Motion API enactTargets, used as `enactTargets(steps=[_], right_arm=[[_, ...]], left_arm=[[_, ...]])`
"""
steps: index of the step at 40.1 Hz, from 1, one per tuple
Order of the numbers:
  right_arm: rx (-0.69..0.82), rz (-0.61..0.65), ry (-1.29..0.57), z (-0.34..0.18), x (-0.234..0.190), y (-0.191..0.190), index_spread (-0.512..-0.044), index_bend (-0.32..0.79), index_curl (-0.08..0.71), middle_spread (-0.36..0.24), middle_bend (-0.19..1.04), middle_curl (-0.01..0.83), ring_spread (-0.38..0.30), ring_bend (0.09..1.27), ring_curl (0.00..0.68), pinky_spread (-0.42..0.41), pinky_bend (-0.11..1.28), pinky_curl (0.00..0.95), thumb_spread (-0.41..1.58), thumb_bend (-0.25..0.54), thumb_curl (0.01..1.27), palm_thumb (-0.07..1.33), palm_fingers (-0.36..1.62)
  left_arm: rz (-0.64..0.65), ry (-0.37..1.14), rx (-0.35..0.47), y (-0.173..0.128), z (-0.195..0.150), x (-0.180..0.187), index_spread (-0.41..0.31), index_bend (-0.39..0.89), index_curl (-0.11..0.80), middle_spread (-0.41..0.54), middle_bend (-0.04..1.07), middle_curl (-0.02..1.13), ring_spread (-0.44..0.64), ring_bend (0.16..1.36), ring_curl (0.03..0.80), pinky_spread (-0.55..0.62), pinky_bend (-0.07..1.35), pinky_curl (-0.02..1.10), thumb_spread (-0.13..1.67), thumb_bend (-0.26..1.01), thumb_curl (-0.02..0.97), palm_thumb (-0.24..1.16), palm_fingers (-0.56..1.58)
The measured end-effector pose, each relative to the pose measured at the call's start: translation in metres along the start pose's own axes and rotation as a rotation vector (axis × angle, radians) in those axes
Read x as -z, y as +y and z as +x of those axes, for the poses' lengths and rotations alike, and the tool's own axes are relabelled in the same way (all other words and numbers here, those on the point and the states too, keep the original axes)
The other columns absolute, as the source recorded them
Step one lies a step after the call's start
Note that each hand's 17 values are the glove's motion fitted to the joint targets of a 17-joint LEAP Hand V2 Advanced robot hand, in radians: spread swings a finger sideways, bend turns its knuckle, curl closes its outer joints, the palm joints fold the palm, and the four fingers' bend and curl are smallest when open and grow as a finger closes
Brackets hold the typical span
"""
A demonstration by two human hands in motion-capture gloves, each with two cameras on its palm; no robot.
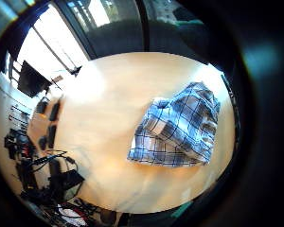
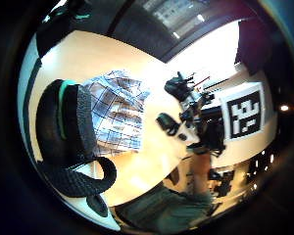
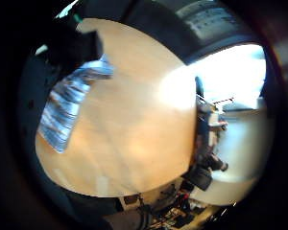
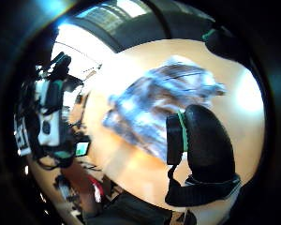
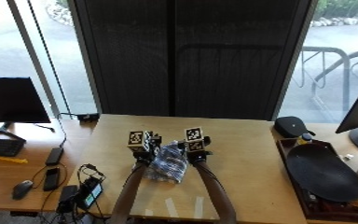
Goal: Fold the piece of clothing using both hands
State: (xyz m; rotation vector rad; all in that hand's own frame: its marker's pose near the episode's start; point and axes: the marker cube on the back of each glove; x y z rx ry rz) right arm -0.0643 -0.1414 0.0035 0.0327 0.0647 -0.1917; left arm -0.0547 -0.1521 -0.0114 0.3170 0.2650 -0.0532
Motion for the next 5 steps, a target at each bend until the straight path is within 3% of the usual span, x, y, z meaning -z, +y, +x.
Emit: enactTargets(steps=[5], right_arm=[[-0.105, 0.011, 0.149, 0.038, 0.01, 0.006, -0.342, 0.18, 0.313, -0.121, 0.12, 0.329, -0.062, 0.29, 0.392, 0.105, 0.55, 0.36, 1.19, -0.04, 0.51, 0.62, 0.48]], left_arm=[[0.023, -0.178, -0.061, 0.001, 0.019, -0.001, -0.161, 0.17, 0.406, -0.086, 0.18, 0.41, 0.17, 0.38, 0.316, 0.29, 0.27, 0.36, 1.5, 0.09, 0.265, 0.35, 0.51]])
